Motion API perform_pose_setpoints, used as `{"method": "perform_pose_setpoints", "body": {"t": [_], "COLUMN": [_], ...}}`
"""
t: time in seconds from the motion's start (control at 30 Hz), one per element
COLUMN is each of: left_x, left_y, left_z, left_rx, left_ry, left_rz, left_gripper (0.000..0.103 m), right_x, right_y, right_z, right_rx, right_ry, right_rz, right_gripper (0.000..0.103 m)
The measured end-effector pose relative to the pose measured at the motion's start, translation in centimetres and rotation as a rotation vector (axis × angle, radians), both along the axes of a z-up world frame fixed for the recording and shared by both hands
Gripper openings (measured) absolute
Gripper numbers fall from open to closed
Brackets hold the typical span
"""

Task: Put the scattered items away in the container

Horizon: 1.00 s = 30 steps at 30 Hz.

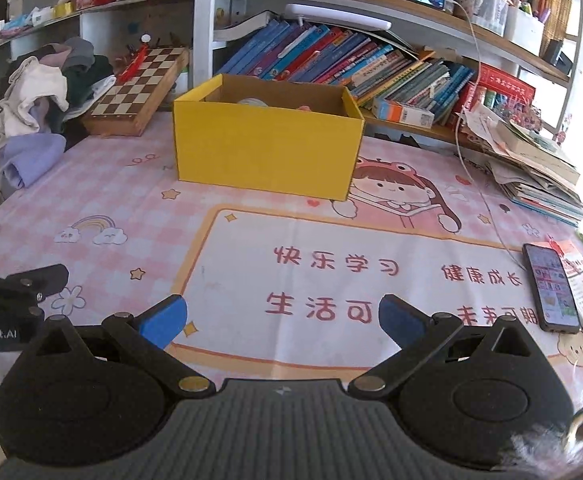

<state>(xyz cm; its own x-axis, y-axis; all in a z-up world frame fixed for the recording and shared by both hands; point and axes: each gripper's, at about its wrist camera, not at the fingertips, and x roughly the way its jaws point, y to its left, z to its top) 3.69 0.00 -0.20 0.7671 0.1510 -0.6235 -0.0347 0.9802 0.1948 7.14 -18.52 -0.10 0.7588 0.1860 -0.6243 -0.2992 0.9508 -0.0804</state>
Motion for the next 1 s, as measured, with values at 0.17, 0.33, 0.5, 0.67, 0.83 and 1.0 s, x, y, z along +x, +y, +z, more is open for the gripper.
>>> {"method": "perform_pose_setpoints", "body": {"t": [0.17, 0.33, 0.5, 0.67, 0.83, 1.0], "left_x": [-0.07, -0.18, -0.19, -0.24, -0.31, -0.38], "left_y": [-0.41, -0.44, -0.31, -0.16, 0.08, 0.26], "left_z": [0.02, 0.08, 0.13, 0.18, 0.19, 0.18], "left_rx": [-0.008, -0.010, -0.014, -0.020, -0.032, -0.040], "left_ry": [0.010, 0.012, 0.017, 0.019, 0.020, 0.020], "left_rz": [-0.024, -0.027, -0.023, -0.022, -0.021, -0.018], "left_gripper": [0.099, 0.099, 0.099, 0.101, 0.103, 0.103], "right_x": [-0.13, -0.21, -0.33, -0.45, -0.48, -0.50], "right_y": [-0.16, -0.16, -0.06, 0.17, 0.46, 0.69], "right_z": [-0.09, -0.05, 0.11, 0.18, 0.23, 0.28], "right_rx": [0.000, 0.000, 0.000, -0.002, -0.007, -0.011], "right_ry": [0.011, 0.014, 0.013, 0.012, 0.012, 0.010], "right_rz": [0.004, 0.010, 0.015, 0.018, 0.022, 0.024], "right_gripper": [0.103, 0.103, 0.103, 0.103, 0.103, 0.103]}}
